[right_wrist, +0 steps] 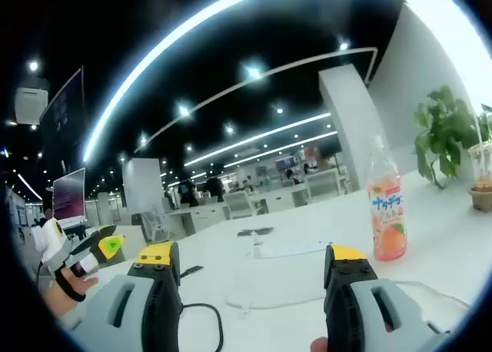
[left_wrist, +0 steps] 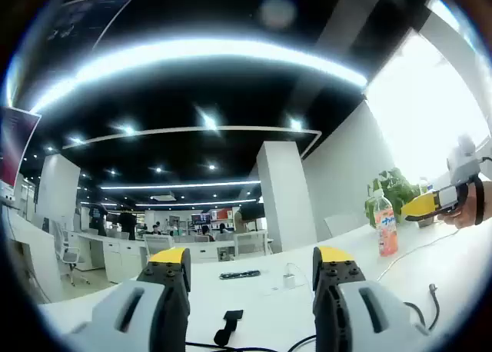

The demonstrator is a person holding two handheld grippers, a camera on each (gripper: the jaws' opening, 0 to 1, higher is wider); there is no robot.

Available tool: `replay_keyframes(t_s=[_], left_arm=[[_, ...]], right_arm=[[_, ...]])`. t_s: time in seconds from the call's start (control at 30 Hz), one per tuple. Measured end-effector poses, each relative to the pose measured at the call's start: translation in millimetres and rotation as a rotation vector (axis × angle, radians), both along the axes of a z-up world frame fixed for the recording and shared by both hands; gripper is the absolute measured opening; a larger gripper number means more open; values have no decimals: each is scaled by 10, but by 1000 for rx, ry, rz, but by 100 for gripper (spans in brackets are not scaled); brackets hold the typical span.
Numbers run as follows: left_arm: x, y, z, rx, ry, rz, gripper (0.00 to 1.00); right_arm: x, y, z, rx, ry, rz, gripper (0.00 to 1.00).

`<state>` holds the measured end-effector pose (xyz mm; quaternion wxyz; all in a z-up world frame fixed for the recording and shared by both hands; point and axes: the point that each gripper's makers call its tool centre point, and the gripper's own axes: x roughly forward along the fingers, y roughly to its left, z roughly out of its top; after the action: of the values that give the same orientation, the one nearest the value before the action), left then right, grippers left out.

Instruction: Coil the Type-C to USB data cable on the desktop and secure it with Velcro straps.

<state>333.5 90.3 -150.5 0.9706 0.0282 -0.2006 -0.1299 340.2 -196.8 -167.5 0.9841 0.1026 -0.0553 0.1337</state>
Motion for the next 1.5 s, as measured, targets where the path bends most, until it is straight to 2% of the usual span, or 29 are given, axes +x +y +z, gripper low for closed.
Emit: replay_keyframes(t_s=[0.03,0.07,0.13,0.17,0.2,0.23,0.27,0.3,0.33,0.37,0.43,0.53,0.63,0.73,0.77,0.83,0.9,1.1,1.23,1.47,1.5], left_arm=[[-14,35,-2,-54,-12,-7,67],[-26,95,-55,-211,31,-19,70],[-35,47,-84,-266,45,-85,76],[-32,39,-105,-262,49,-91,77],[-18,42,-157,-230,62,-69,76],[13,85,-249,-160,90,-11,73],[30,92,-279,-124,99,15,68],[46,94,-309,-63,104,44,65],[59,85,-331,-11,104,67,64],[66,71,-348,10,108,80,63],[55,5,-347,4,110,58,64],[15,-76,-349,-49,121,0,65],[22,-67,-376,-44,126,4,65],[43,-36,-391,-31,123,20,64],[44,-21,-386,-33,117,29,63],[29,18,-340,-28,82,55,63],[17,39,-318,-29,69,69,63],[48,18,-406,20,108,79,64],[59,2,-459,47,133,81,64],[92,112,-507,-39,175,86,64],[115,206,-522,-57,185,107,64]], right_arm=[[20,38,42,-10,-27,5,77],[41,95,47,-30,-45,17,77],[53,161,-8,-86,-62,33,78],[38,166,-52,-88,-73,32,78],[18,156,-115,-82,-81,34,78],[4,145,-182,-66,-76,38,78],[-20,166,-325,-31,13,63,78],[-40,177,-440,-58,60,90,78],[-40,152,-443,-75,47,76,78],[-43,130,-443,-74,39,62,78],[-34,97,-410,-43,38,56,78],[-24,76,-347,-30,12,50,78],[-29,109,-359,-30,2,70,77],[-49,176,-348,11,-4,109,66],[-54,184,-347,9,-6,111,64],[-60,177,-335,-46,-21,88,67],[-61,175,-325,-65,-28,83,69],[-42,143,-375,-54,-1,74,69],[-15,97,-430,-77,18,48,68],[26,-49,-454,-80,26,-1,68],[29,-61,-449,-78,25,-4,68]])
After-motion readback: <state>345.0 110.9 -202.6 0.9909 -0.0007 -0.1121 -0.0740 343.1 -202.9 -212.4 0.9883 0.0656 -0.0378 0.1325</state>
